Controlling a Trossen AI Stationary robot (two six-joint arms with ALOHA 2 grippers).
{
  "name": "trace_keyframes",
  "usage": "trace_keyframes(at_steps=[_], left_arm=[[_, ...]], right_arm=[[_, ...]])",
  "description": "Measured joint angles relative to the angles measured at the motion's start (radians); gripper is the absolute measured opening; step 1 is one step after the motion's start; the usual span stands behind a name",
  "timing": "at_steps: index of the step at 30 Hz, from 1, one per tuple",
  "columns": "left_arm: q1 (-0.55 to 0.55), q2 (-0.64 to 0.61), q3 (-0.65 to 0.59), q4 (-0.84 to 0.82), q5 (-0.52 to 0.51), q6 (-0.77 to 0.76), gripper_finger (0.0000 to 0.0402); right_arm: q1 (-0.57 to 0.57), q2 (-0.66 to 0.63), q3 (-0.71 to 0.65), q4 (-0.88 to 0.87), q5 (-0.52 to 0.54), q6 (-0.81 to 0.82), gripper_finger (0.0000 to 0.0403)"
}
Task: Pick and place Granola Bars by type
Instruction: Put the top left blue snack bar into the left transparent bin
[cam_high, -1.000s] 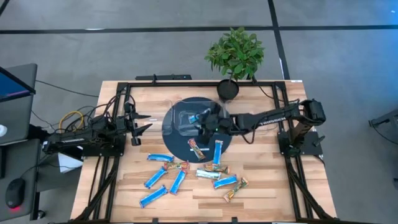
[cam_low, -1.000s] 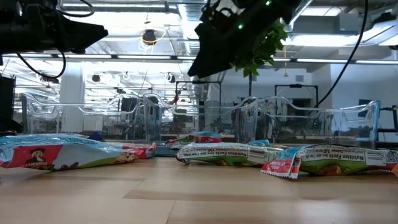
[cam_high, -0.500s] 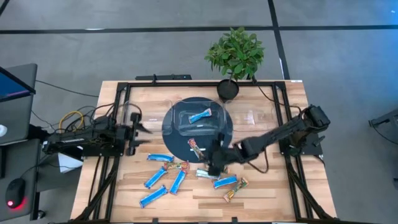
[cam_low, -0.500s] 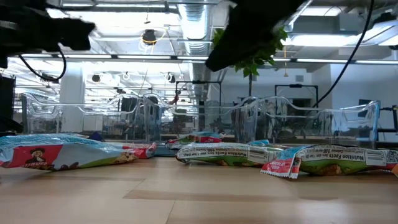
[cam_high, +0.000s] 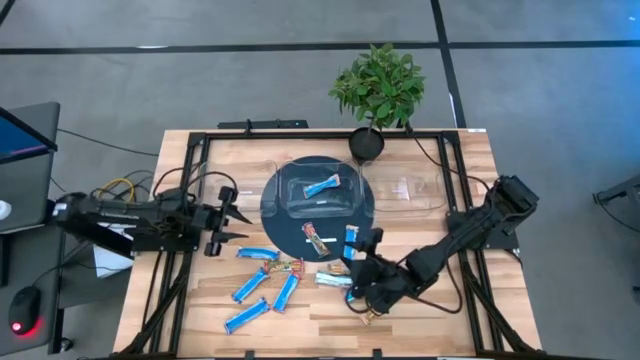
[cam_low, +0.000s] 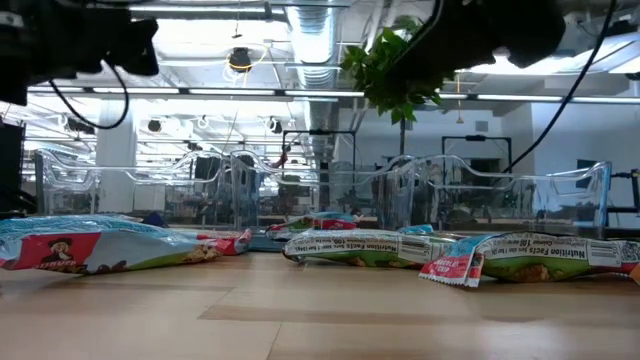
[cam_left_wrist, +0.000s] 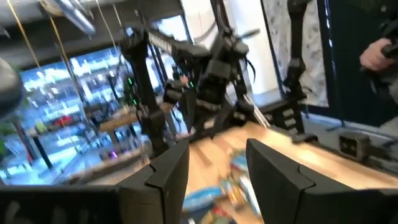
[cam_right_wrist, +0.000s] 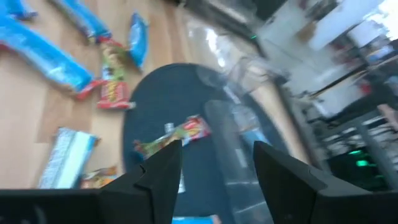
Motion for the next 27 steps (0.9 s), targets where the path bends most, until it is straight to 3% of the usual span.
trace_keyframes(at_steps=[3,6,11,16,27], left_arm=[[-0.034,0.090,0.063,0.043,-0.071,0.024,0.0155],[-0.053,0.176,0.168,-0.027,-0.095,0.029,0.0155],[-0.084,0.362,0.368,-0.367,-0.167,0.009,0.0155],[-0.152,0.582,0.528,-0.693,-0.239,-0.106,0.0155],[-0.355,0.928,0.720,-1.062,-0.416,-0.335,0.0155]], right_arm=[[0.004,-0.015,0.000,-0.001,0.021,-0.014,0.0187],[0.004,-0.017,0.000,-0.019,0.020,-0.025,0.0182],[-0.002,-0.022,0.000,-0.061,0.020,-0.024,0.0173],[-0.005,-0.022,0.000,-0.125,0.020,0.031,0.0165],[0.010,-0.022,0.000,-0.166,0.017,0.127,0.0152]])
